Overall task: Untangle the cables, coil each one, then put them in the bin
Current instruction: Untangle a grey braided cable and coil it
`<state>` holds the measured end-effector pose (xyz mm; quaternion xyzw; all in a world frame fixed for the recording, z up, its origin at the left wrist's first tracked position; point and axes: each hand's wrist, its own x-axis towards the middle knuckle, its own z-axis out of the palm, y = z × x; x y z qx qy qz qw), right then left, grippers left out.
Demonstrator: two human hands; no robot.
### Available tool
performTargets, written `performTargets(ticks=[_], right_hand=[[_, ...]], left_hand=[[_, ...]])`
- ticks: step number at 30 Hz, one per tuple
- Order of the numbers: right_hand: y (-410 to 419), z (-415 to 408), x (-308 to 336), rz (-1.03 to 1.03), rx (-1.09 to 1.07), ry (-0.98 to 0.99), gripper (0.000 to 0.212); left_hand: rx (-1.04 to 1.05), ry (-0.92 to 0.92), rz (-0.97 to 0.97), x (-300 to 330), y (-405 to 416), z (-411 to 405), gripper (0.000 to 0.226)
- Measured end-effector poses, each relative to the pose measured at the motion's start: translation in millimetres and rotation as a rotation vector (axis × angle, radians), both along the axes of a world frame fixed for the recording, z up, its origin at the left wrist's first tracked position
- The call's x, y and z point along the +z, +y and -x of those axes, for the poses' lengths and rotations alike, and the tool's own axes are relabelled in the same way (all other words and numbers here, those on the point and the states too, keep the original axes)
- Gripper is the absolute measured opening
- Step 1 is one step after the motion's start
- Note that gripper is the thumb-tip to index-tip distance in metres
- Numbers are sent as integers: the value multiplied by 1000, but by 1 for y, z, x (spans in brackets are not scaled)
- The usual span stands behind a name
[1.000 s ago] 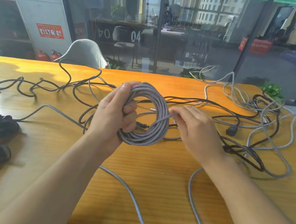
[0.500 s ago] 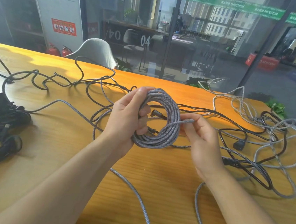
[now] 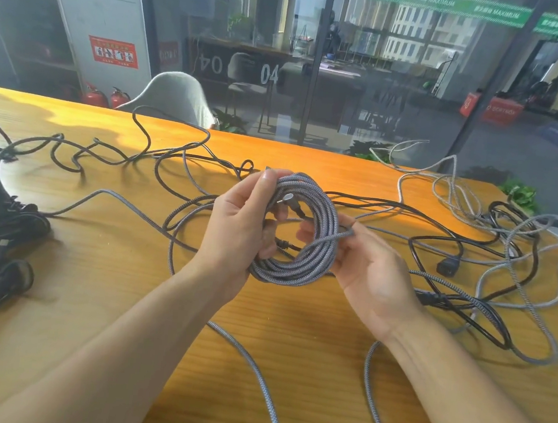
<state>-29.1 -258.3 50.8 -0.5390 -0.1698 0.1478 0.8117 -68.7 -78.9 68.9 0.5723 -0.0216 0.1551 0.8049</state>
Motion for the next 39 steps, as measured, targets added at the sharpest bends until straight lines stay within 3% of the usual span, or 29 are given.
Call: performTargets(ticks=[5,9,15,18,22,27,39], right_hand=[[-4,1,8,-28,82,117,54],[-6,-3,8,71,42,200,42],[-9,-8,5,52,73,319,36],[-11,-8,5,79,101,295,44],[-12,-6,8,118,105,244,39],[-2,3,3,341,-126,35,23],[-1,0,2,284,-123,70,26]], left_hand=[[14,9,-57,-1,-5,0,31],[-46,30,-97,-5,-10,2,31],[-58,32,-148,-7,-18,3,31],[-51,24,-165,-7,-19,6,30],[-53,29,-183,-6,-19,6,30],[-19,83,-161,-8,-18,5,31],[-20,84,-95,-4,-19,6,32]])
